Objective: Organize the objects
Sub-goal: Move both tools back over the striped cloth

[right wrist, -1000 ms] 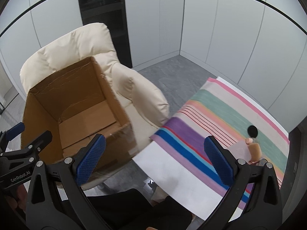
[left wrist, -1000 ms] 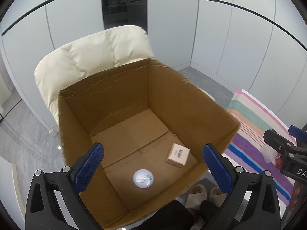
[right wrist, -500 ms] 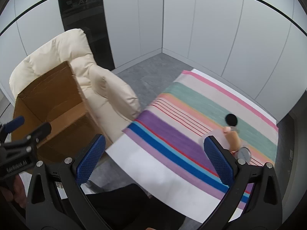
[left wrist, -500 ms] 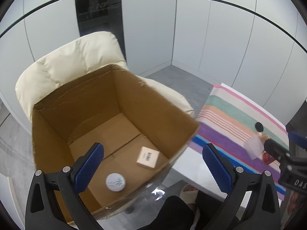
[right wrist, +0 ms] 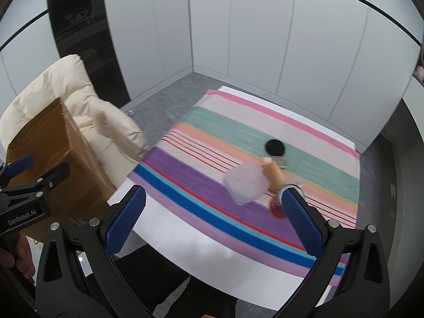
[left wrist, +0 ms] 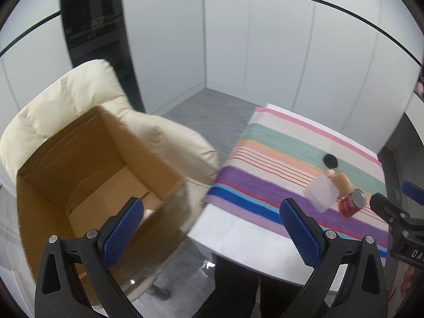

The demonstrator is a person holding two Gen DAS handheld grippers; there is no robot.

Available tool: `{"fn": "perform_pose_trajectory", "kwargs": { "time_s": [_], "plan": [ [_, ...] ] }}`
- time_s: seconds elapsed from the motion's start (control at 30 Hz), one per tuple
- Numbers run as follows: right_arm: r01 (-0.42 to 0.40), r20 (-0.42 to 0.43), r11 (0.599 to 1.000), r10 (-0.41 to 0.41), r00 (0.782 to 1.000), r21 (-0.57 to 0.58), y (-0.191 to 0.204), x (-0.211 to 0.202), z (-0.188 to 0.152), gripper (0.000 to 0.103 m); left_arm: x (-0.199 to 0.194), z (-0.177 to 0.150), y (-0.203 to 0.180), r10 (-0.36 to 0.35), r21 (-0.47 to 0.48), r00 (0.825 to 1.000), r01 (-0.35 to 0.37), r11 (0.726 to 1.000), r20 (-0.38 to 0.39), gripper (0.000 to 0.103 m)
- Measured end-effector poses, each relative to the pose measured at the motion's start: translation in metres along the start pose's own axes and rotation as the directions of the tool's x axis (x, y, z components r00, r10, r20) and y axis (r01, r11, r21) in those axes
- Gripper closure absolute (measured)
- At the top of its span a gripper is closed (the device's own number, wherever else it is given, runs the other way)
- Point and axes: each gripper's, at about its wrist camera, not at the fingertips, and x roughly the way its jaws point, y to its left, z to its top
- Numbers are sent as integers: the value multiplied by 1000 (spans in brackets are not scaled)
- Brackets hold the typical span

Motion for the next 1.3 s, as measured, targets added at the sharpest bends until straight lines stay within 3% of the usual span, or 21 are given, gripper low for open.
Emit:
{"fn": "perform_pose_trajectory", "kwargs": {
  "time_s": [0.77, 1.03, 1.3],
  "plan": [
    [118, -34, 984, -114, 993, 130, -103, -9, -29, 0, 16, -4, -103, -162, 135, 985, 169, 976, -66, 0],
    [131, -92, 957, -111, 990, 258, -150, -4, -48, 0, 28, -15, -142, -190, 213, 978, 205, 955, -86, 0],
    [184, -147, 947, -149, 978, 263, -179, 27, -68, 0, 60, -33, -185, -215, 278, 961, 257, 926, -171, 1]
  ]
}}
